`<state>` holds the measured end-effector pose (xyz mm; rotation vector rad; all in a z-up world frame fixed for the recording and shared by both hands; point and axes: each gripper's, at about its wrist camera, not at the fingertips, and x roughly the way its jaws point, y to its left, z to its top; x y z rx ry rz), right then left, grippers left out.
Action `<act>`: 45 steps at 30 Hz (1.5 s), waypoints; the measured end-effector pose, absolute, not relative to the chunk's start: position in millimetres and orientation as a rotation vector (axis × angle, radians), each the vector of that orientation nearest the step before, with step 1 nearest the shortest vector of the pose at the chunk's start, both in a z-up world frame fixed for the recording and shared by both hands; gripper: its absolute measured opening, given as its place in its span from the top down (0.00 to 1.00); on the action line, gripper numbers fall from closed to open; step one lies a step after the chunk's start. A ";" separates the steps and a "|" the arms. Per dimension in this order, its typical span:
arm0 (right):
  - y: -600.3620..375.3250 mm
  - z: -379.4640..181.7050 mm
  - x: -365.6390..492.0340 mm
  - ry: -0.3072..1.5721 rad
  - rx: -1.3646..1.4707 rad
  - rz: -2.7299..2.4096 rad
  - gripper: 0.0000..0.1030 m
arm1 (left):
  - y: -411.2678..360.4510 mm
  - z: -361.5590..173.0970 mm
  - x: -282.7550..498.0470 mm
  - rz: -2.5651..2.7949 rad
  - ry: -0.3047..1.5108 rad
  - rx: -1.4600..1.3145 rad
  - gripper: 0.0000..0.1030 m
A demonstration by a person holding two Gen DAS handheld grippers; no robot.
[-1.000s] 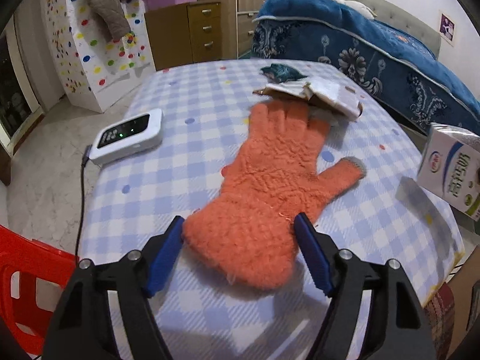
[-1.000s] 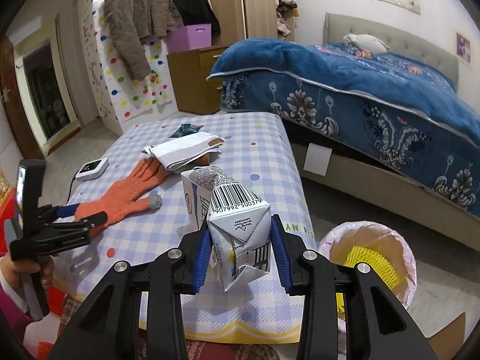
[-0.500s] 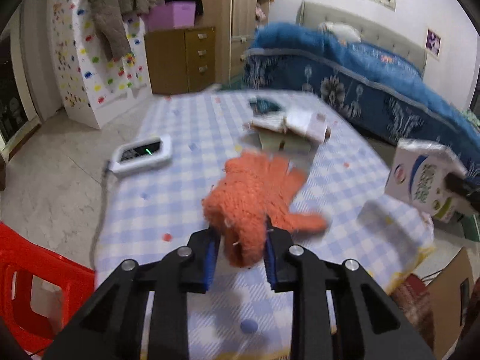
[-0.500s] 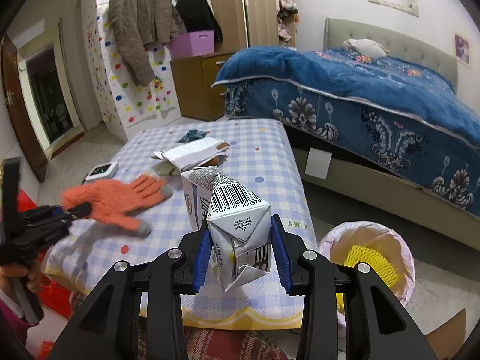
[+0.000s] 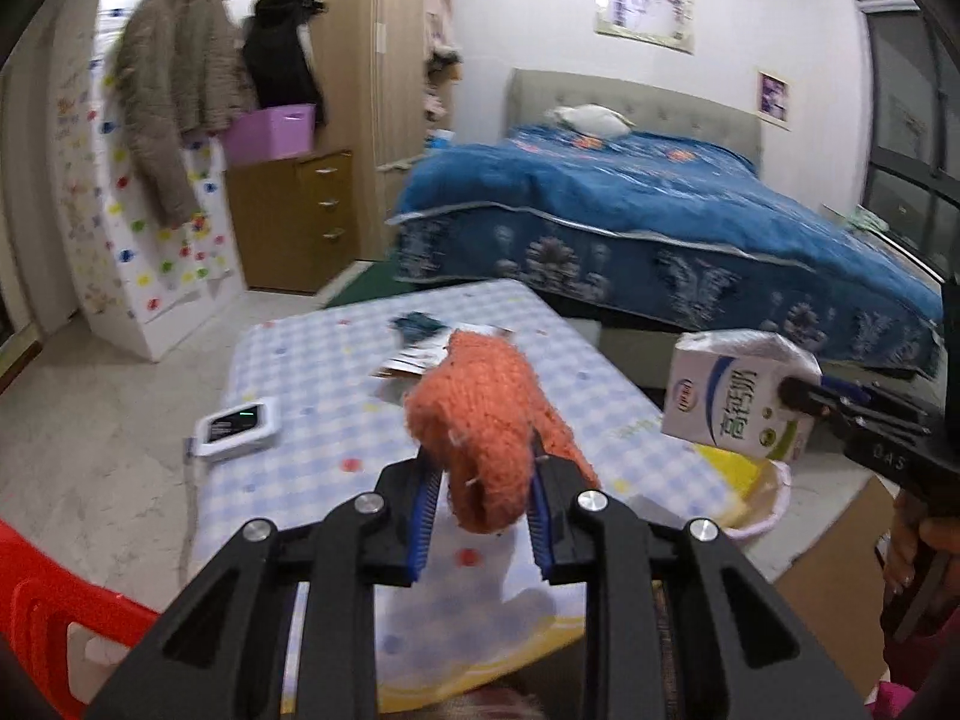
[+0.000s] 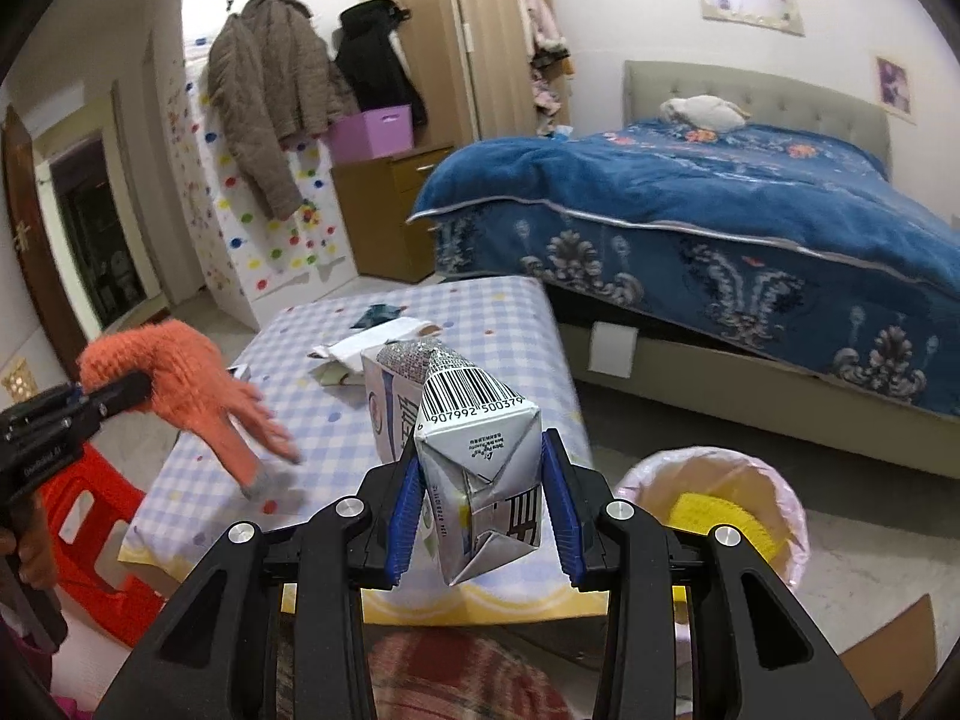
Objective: Collect trash
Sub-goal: 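Grasp the orange glove with the left gripper while the right carries the carton, then open both grippers over the pink bin to drop the glove and carton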
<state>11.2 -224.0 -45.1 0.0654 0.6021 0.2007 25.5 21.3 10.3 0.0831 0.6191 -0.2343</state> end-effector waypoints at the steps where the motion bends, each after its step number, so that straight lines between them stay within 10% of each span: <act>1: -230.1 -44.9 8.9 0.601 0.070 0.187 0.63 | 10.6 7.1 26.8 -0.255 0.628 0.093 0.77; 33: -403.3 -111.6 52.3 0.736 0.099 -0.335 0.63 | -242.5 -77.9 132.1 -0.632 0.744 0.342 0.76; 38: -410.7 -122.1 72.6 0.762 0.135 -0.330 0.47 | -251.1 -82.7 144.5 -0.631 0.736 0.319 0.42; 45: -404.0 -111.3 63.3 0.733 0.165 -0.302 0.47 | -217.6 -70.6 138.0 -0.589 0.714 0.264 0.40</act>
